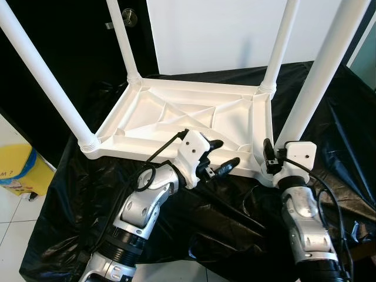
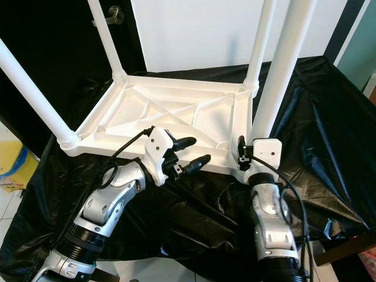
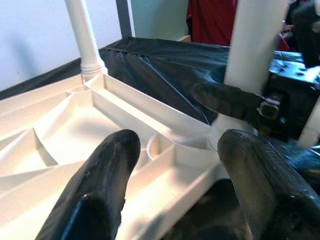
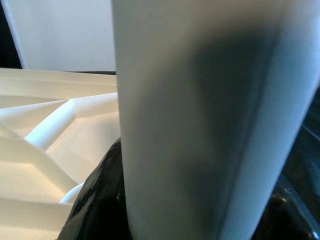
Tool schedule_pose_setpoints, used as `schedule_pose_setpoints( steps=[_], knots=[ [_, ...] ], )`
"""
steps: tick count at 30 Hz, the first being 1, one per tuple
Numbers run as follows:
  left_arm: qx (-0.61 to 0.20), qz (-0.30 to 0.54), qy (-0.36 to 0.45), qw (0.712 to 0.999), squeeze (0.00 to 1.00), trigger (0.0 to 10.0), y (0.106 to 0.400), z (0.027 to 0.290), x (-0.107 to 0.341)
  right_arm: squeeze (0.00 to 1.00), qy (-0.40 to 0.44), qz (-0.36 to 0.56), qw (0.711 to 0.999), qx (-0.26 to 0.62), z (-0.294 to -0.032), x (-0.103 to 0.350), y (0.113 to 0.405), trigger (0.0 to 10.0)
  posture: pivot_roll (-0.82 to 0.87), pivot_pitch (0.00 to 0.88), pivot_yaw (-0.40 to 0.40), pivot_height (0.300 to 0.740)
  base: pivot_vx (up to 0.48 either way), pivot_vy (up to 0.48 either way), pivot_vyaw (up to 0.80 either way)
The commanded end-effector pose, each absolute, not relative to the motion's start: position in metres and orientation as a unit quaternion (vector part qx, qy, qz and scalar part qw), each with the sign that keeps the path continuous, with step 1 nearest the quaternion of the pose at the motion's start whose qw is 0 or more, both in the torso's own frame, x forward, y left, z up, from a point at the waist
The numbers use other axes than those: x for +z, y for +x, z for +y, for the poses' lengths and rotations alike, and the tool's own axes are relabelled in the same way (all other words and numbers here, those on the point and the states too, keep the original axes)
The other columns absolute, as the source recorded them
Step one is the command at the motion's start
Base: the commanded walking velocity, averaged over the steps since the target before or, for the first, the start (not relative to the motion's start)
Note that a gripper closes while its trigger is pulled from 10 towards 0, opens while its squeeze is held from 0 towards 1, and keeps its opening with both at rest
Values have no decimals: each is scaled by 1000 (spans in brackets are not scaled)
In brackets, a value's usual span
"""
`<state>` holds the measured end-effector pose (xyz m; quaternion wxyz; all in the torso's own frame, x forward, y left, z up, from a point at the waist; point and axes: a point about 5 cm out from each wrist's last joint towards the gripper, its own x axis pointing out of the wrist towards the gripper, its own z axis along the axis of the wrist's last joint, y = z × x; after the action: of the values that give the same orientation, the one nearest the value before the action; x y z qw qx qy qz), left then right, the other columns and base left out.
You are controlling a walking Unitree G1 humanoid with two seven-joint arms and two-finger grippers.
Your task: Building children table
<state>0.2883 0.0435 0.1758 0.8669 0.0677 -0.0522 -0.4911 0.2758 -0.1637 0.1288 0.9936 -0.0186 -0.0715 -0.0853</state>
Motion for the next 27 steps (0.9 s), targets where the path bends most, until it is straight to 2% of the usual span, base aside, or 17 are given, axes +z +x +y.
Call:
schedule_pose_setpoints(
  steps=[1,11,12,13,14,20,21,27],
  knots=[
    [-402,-54,65,912,0,10000,299,51,175,0,-20,6,996,-81,-152,99,268,10000,-136,59,56,740,0,0,0],
    [-380,-55,67,921,0,10000,299,55,173,0,-21,-4,996,-81,-154,106,266,10000,-118,64,40,740,0,0,0],
    [-378,-55,67,922,0,10000,299,56,173,647,-22,-6,996,-82,-154,108,266,10000,-120,56,39,740,0,0,0],
    [-378,-55,67,922,0,10000,299,56,173,647,-22,-6,996,-82,-154,108,266,10000,-120,56,39,740,0,0,0],
    [-377,-56,68,922,0,10000,300,56,172,1000,-22,-12,997,-77,-155,110,267,10000,-120,49,39,740,0,0,0],
    [-376,-57,69,922,0,10000,302,56,173,1000,-25,-20,997,-73,-156,112,268,10000,-123,43,40,740,0,0,0],
    [-381,-62,71,920,0,10000,305,55,174,1000,-29,-41,998,-48,-164,119,272,10000,-140,22,46,740,0,0,0],
    [-389,-66,76,916,0,10000,306,54,175,1000,-35,-54,998,-28,-171,125,274,10000,-138,10,54,740,0,0,0]
  ],
)
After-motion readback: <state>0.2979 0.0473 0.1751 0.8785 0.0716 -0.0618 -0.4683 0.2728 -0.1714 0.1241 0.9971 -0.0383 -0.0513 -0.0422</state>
